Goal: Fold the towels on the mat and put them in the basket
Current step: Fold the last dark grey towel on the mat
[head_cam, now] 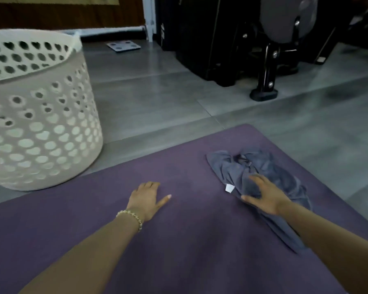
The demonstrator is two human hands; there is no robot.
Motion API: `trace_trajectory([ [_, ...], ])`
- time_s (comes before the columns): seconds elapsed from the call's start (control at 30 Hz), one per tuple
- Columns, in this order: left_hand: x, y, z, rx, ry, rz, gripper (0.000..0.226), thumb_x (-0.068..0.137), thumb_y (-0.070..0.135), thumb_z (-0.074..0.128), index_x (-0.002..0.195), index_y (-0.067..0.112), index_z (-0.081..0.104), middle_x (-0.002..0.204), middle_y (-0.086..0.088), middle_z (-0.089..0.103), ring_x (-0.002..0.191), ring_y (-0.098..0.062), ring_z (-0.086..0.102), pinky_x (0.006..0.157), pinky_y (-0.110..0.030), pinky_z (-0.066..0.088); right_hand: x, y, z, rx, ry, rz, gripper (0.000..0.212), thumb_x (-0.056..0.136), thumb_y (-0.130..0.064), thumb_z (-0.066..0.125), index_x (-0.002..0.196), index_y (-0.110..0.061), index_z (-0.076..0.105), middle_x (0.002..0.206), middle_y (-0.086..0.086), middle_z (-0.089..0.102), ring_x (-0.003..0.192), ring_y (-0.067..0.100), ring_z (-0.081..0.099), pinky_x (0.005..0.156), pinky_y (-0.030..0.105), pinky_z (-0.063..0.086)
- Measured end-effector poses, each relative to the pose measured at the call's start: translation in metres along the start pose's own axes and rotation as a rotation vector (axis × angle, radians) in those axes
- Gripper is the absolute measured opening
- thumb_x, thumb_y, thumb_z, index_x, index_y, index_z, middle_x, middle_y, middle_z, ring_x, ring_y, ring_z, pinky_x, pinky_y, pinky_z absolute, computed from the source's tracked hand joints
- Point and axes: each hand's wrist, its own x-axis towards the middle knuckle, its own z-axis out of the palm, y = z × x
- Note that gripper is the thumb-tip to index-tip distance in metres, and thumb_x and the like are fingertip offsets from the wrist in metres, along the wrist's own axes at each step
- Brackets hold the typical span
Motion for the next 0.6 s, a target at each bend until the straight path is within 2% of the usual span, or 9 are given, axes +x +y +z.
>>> trace_trajectory([
  [0.13,0.025,0.052,0.031,-0.188,-0.049,0.018,0.061,0.095,0.055,0.038,0.142,0.017,0.036,0.145,0.002,0.04,0.135,-0.019,0.033,0.109,-0.034,0.031,0.008,0.043,0.012,0.079,0.009,0.072,0.077,0.082,-0.047,0.067,0.145,-0.017,0.034,0.153,0.004,0.029,0.138,0.021,0.034,0.112,0.036,0.03],
  [0.27,0.045,0.105,0.058,-0.485,-0.079,-0.024,0.057,0.095,0.05,0.041,0.138,0.013,0.044,0.139,-0.003,0.049,0.131,-0.021,0.04,0.109,-0.032,0.031,0.015,0.063,0.029,0.03,-0.025,0.158,0.088,0.076,-0.061,0.065,0.145,-0.017,0.031,0.147,0.004,0.037,0.135,0.024,0.036,0.112,0.04,0.029],
  [0.3,0.047,0.118,0.062,-0.562,-0.091,-0.046,0.055,0.096,0.05,0.04,0.136,0.012,0.045,0.136,-0.003,0.052,0.129,-0.021,0.043,0.108,-0.031,0.033,0.016,0.062,0.03,-0.022,0.003,0.161,0.082,0.076,-0.063,0.064,0.14,-0.017,0.038,0.141,0.004,0.044,0.132,0.024,0.039,0.111,0.04,0.03],
  [0.33,0.049,0.129,0.066,-0.638,-0.101,-0.06,0.054,0.096,0.049,0.039,0.134,0.012,0.047,0.133,-0.004,0.055,0.125,-0.02,0.047,0.104,-0.028,0.035,0.019,0.059,0.029,-0.049,0.036,0.144,0.067,0.079,-0.061,0.063,0.129,-0.018,0.049,0.129,0.004,0.053,0.124,0.023,0.046,0.107,0.038,0.032],
  [0.37,0.05,0.14,0.068,-0.7,-0.128,-0.079,0.052,0.097,0.048,0.036,0.133,0.011,0.048,0.13,-0.004,0.058,0.121,-0.02,0.051,0.099,-0.025,0.037,0.021,0.054,0.027,-0.038,0.054,0.113,0.045,0.082,-0.058,0.061,0.108,-0.021,0.058,0.11,0.002,0.06,0.111,0.023,0.053,0.1,0.036,0.034],
  [0.4,0.049,0.148,0.068,-0.771,-0.169,-0.097,0.052,0.098,0.048,0.033,0.132,0.011,0.048,0.129,-0.006,0.059,0.116,-0.02,0.054,0.096,-0.025,0.038,0.022,0.048,0.026,0.015,0.048,0.068,0.029,0.085,-0.052,0.061,0.085,-0.024,0.057,0.087,-0.001,0.06,0.095,0.021,0.056,0.092,0.034,0.036],
  [0.47,0.047,0.161,0.069,-0.978,-0.309,-0.177,0.057,0.099,0.051,0.025,0.135,0.012,0.045,0.132,-0.007,0.056,0.108,-0.021,0.056,0.097,-0.031,0.043,0.022,0.03,0.027,0.223,0.009,-0.042,0.039,0.088,-0.04,0.063,0.059,-0.022,0.044,0.059,-0.004,0.047,0.067,0.017,0.05,0.074,0.033,0.041],
  [0.53,0.042,0.166,0.063,-1.228,-0.46,-0.307,0.064,0.097,0.058,0.019,0.136,0.015,0.044,0.131,-0.007,0.055,0.111,-0.024,0.056,0.095,-0.034,0.045,0.013,0.0,0.031,0.531,-0.021,-0.145,0.044,0.091,-0.027,0.062,0.053,-0.02,0.041,0.051,-0.005,0.042,0.055,0.008,0.042,0.063,0.03,0.04],
  [0.6,0.039,0.16,0.055,-1.443,-0.502,-0.445,0.073,0.093,0.065,0.021,0.129,0.009,0.052,0.122,-0.013,0.062,0.107,-0.026,0.06,0.09,-0.034,0.049,-0.002,-0.037,0.037,0.73,-0.118,-0.184,0.044,0.095,-0.022,0.056,0.054,-0.019,0.041,0.046,-0.012,0.039,0.047,-0.001,0.036,0.055,0.018,0.035],
])
